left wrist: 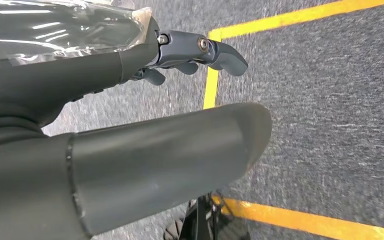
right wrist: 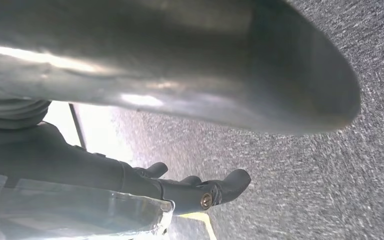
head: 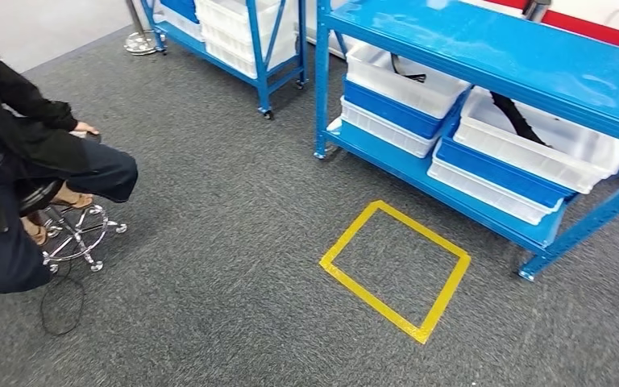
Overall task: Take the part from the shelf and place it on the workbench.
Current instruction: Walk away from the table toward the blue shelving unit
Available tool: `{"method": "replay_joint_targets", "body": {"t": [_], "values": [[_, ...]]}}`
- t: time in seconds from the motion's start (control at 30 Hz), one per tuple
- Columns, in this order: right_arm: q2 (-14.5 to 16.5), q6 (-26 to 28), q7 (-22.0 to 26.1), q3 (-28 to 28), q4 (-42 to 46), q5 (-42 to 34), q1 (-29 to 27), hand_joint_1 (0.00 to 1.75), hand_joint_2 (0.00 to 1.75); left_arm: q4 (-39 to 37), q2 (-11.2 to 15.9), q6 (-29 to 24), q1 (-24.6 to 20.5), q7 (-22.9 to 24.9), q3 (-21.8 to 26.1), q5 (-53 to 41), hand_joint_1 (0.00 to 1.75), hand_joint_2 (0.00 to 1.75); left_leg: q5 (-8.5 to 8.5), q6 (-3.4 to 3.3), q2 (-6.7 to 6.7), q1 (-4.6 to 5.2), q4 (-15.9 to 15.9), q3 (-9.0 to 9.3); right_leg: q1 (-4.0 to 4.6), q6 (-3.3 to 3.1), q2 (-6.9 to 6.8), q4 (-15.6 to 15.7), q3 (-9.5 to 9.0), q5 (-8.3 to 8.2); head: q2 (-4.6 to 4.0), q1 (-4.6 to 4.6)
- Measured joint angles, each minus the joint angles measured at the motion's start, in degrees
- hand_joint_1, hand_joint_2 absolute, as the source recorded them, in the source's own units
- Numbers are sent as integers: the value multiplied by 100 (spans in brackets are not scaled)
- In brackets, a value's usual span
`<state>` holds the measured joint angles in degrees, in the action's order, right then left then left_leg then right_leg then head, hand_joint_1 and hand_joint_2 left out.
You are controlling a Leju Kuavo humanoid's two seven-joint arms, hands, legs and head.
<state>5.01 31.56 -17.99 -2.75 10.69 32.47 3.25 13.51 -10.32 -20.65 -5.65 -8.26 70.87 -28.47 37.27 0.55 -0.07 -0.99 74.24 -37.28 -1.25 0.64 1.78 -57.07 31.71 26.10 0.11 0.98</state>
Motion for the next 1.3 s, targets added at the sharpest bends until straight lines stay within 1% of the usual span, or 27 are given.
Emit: {"method": "replay_joint_targets", "body": {"t": [0.03,0.07,0.13,0.2,0.27,0.3,0.37,0.4,0.43,0.5,0.53,0.57,0.6,0.63,0.7,0.73,0.8,0.87,0.93,0.97,1.0,1.03,1.07,1.1,1.17,1.23,1.3], "values": [[-1,3,4,9,0,-2,-4,0,0,0,1,-23,5,15,-7,-24,0,0,-114,-9,-10,-4,-42,-4,3,1,85,-3,-7,0,0,1],[-1,5,4,17,0,-3,-4,0,0,0,1,-34,8,22,-12,-38,0,0,-330,-22,-36,-12,-320,107,3,2,172,-6,-18,0,0,1],[2,8,5,33,0,-2,3,0,0,0,5,-27,9,21,-21,-44,0,0,-753,-52,-291,-39,-1125,451,19,16,329,-28,-20,3,0,1],[7,20,4,45,0,7,10,0,0,1,10,66,5,-21,-27,9,0,0,-900,-76,-501,-42,-1564,629,38,66,455,-43,26,-5,0,7],[5,33,-2,68,-1,10,-3,0,0,2,6,162,-3,-62,-30,50,0,0,-908,-122,-423,-7,-1613,639,35,154,573,-23,100,-36,0,9],[0,37,-5,82,-1,8,-14,0,0,3,-3,169,-8,-63,-33,37,0,0,-933,-166,-351,4,-1647,649,31,189,536,-45,133,-33,0,8],[-7,42,-10,106,-2,5,-18,0,0,5,-20,149,-5,-55,-40,0,0,0,-985,-260,-180,-1,-1721,667,44,199,245,-348,296,143,0,30],[-9,43,-13,114,-2,5,-12,0,0,6,-25,144,2,-53,-42,2,0,0,-998,-288,-86,1,-1738,667,42,180,57,-683,454,318,0,41],[-9,44,-14,120,-2,7,-5,0,0,7,-26,145,11,-53,-41,8,0,0,-1000,-301,9,5,-1740,659,45,170,-51,-1092,654,511,0,51],[-13,44,-15,127,-2,8,-6,0,0,7,-28,145,20,-53,-41,15,0,0,-997,-298,194,11,-1739,646,34,213,-104,-1695,931,731,0,51],[-15,44,-16,130,-2,8,-14,0,0,7,-30,145,19,-53,-41,15,0,0,-994,-294,274,9,-1738,646,28,264,-120,-1697,910,708,0,51],[-20,44,-18,131,-2,7,-22,0,0,7,-34,146,17,-53,-41,15,0,0,-988,-284,344,5,-1737,652,20,323,-153,-1453,763,604,0,51],[-25,44,-20,133,-2,7,-26,0,0,7,-39,146,14,-53,-41,15,0,0,-979,-269,411,3,-1735,666,12,376,-241,-1021,516,455,0,52],[-30,44,-21,134,-2,8,-24,0,0,9,-43,147,12,-53,-41,15,0,0,-961,-241,471,15,-1730,681,16,397,-388,-582,277,306,0,55],[-34,45,-21,136,-2,8,-9,0,0,13,-46,147,11,-53,-41,15,0,0,-917,-168,587,46,-1718,725,32,336,-590,-45,-12,106,0,49],[-34,46,-21,136,-2,9,-5,0,0,15,-46,147,6,-53,-41,15,0,0,-899,-132,643,55,-1720,750,49,280,-602,0,-19,73,0,45],[-38,48,-21,137,-2,8,-8,0,0,16,-48,146,-20,-53,-42,15,0,0,-866,-61,704,32,-1719,800,20,175,-467,13,-11,48,0,37],[-44,53,-23,139,-2,8,-7,0,0,17,-49,147,-32,-54,-42,15,0,0,-658,0,458,-4,-1477,732,-32,79,-339,33,-40,17,0,26],[-39,60,-26,142,-2,9,-3,0,0,17,-48,147,-16,-54,-43,16,0,0,-260,26,115,-19,-806,443,-38,23,-216,34,-53,-4,0,12],[-35,60,-26,143,-2,8,-4,0,0,17,-48,146,-6,-54,-43,17,0,0,-93,32,38,-20,-420,257,-25,13,-145,32,-50,-6,0,10],[-32,61,-26,144,-2,9,-6,0,0,17,-47,148,3,-54,-42,19,0,0,-29,34,10,-19,-161,116,-15,10,-69,30,-50,-7,0,10],[-32,61,-30,146,-3,10,-9,0,0,17,-46,169,9,-63,-41,30,0,0,-83,30,-3,-20,-91,55,-8,10,15,26,-54,-6,0,10],[-33,62,-35,147,-3,16,-11,0,0,17,-45,207,13,-78,-40,48,0,0,-250,20,-16,-22,-250,101,-5,11,96,21,-61,-6,0,10],[-34,64,-41,148,-4,26,-10,0,0,17,-43,244,14,-93,-39,62,0,0,-488,6,-60,-27,-599,242,-5,12,178,14,-68,-5,0,10],[-31,67,-49,149,-4,42,1,0,0,17,-36,262,15,-105,-41,30,0,0,-840,-29,-329,-50,-1332,549,10,27,323,-8,-54,-4,0,12],[-27,68,-50,158,-4,36,4,0,0,17,-33,205,13,-91,-57,-50,0,0,-919,-66,-487,-39,-1622,659,28,86,443,-16,7,-20,0,14],[-32,70,-57,182,-6,28,-10,0,0,19,-36,199,9,-96,-87,-103,0,0,-954,-135,-359,-8,-1665,662,25,172,529,-10,79,-46,0,15]]}}
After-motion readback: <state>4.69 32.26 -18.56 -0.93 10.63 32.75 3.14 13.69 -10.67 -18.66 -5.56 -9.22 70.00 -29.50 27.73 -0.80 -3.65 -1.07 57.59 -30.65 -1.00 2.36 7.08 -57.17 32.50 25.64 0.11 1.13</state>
